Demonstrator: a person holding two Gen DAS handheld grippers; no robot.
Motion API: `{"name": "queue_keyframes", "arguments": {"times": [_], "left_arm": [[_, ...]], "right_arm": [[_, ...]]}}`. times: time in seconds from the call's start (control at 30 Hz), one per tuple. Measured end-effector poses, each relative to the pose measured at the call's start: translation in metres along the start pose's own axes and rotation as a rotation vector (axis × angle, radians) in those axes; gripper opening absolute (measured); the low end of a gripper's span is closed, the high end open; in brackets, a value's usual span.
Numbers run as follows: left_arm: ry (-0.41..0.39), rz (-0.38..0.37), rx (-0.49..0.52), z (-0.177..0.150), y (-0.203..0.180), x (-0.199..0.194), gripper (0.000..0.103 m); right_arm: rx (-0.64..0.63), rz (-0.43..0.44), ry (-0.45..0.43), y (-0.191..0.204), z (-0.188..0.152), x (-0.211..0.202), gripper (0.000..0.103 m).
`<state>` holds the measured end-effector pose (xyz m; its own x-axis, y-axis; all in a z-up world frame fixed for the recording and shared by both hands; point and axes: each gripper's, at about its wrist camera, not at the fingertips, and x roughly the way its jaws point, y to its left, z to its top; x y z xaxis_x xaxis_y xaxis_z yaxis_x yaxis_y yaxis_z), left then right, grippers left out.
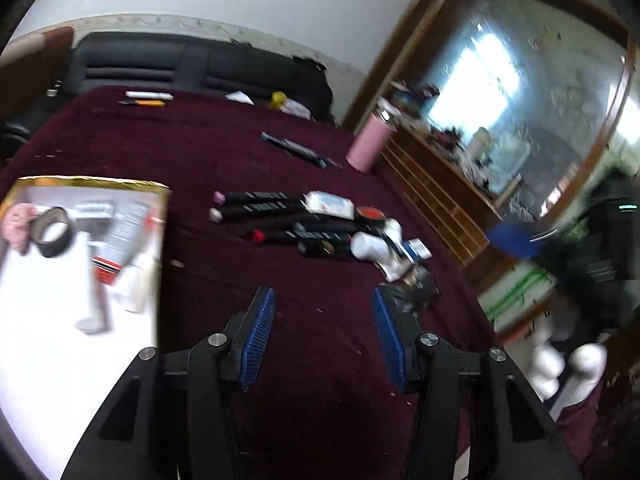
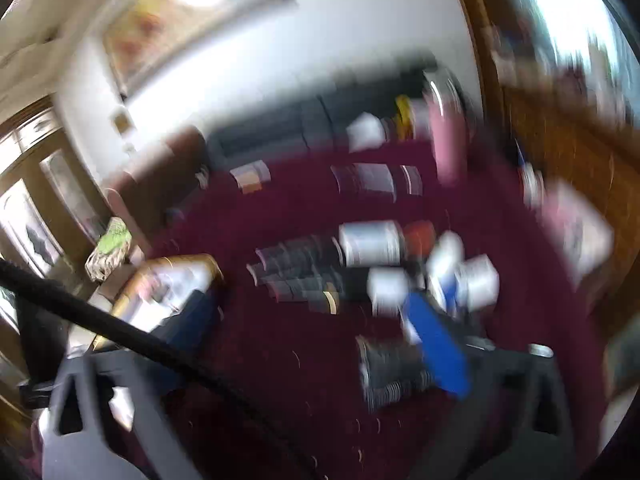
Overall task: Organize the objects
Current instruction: 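Grasp the black snack pouch from the pile with the right gripper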
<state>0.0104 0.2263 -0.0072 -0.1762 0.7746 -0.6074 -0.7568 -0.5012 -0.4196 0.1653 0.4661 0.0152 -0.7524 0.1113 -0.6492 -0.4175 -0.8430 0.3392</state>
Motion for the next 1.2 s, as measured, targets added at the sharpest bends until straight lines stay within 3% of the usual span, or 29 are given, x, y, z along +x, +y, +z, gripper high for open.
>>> {"name": "queue_keyframes", "arguments": {"times": [0.23, 0.37, 0.67, 0.73, 0.83, 0.9, 1.2], "left_arm": [[0.048, 0.023, 0.049, -0.002, -0.019, 0.015, 0.044], [0.074, 0.013, 0.027, 0.000, -0.022, 0.032, 0.044], [0.120, 0.053, 0.046, 0.000, -0.024, 0.056, 0.044], [0.138, 0.073, 0.103, 0.001, -0.027, 0.065, 0.044], [0.159, 0.144, 0.219, 0.007, -0.035, 0.084, 0.044], [0.174, 0.163, 0.278, 0.015, -0.039, 0.100, 0.044], [0.301, 0.148, 0.719, 0.029, -0.070, 0.196, 0.044]], "right_arm": [[0.288, -0.048, 0.116, -0.092, -0.028, 0.021, 0.065], [0.393, -0.003, 0.167, -0.096, -0.031, 0.040, 0.065], [0.257, -0.130, 0.196, -0.065, -0.019, 0.073, 0.066], [0.181, -0.184, 0.203, -0.056, -0.021, 0.076, 0.063], [0.070, -0.291, 0.221, -0.045, -0.026, 0.079, 0.046], [0.033, -0.309, 0.240, -0.044, -0.029, 0.076, 0.043], [0.061, -0.212, 0.256, -0.067, -0.037, 0.057, 0.042]]}}
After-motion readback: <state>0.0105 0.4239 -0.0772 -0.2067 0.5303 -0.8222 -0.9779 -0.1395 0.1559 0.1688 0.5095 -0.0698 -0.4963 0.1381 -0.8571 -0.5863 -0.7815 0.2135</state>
